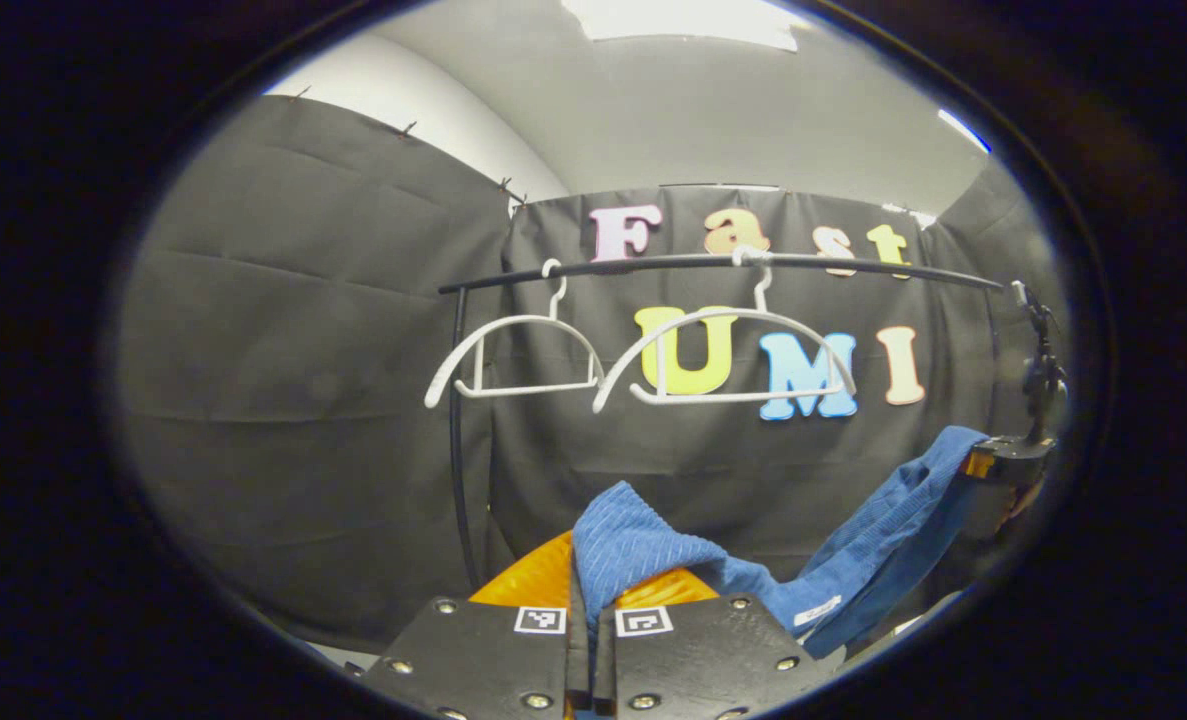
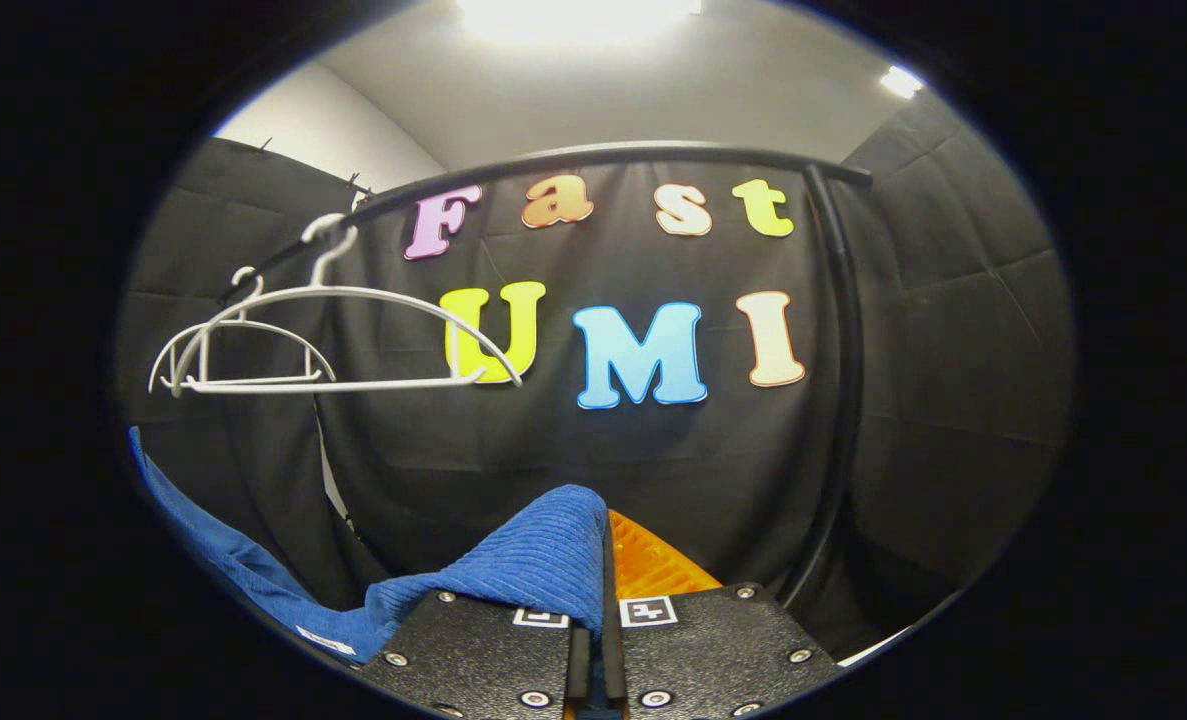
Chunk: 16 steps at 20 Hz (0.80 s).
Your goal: Grasp the clothes on the hanger with both hands and then place them into the laundry hamper below.
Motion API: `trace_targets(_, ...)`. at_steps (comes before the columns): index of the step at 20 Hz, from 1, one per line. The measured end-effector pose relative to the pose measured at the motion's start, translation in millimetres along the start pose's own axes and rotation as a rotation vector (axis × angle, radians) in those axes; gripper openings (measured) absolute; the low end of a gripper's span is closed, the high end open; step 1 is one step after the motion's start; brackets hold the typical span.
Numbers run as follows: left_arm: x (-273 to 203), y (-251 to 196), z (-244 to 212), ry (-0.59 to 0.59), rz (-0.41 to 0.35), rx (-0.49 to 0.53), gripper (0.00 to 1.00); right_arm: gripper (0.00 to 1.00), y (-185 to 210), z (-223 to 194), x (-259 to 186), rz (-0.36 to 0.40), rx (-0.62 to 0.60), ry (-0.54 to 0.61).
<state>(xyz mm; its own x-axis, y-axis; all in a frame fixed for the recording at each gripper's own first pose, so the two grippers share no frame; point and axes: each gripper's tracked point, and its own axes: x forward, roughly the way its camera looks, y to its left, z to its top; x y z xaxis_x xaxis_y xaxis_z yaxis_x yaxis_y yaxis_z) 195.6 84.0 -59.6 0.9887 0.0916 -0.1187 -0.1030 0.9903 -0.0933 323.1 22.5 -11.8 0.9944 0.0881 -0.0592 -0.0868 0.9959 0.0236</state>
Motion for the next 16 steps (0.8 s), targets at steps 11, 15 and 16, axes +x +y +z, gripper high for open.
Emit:
trace_targets(11, -81.2, -46.0, 35.5, -0.046, -0.199, -0.043, 0.03, 0.05, 77.2, 12.3, -121.0, 0.142, 0.021, 0.001)
trace_targets(15, -102.0, -73.3, 19.5, -0.033, -0.275, -0.053, 0.03, 0.05, 111.9, -9.2, -154.2, 0.208, 0.022, 0.044)
trace_targets(16, -101.1, -79.5, 14.3, -0.027, -0.289, -0.059, 0.03, 0.05, 118.7, -13.1, -157.8, 0.221, 0.023, 0.055)
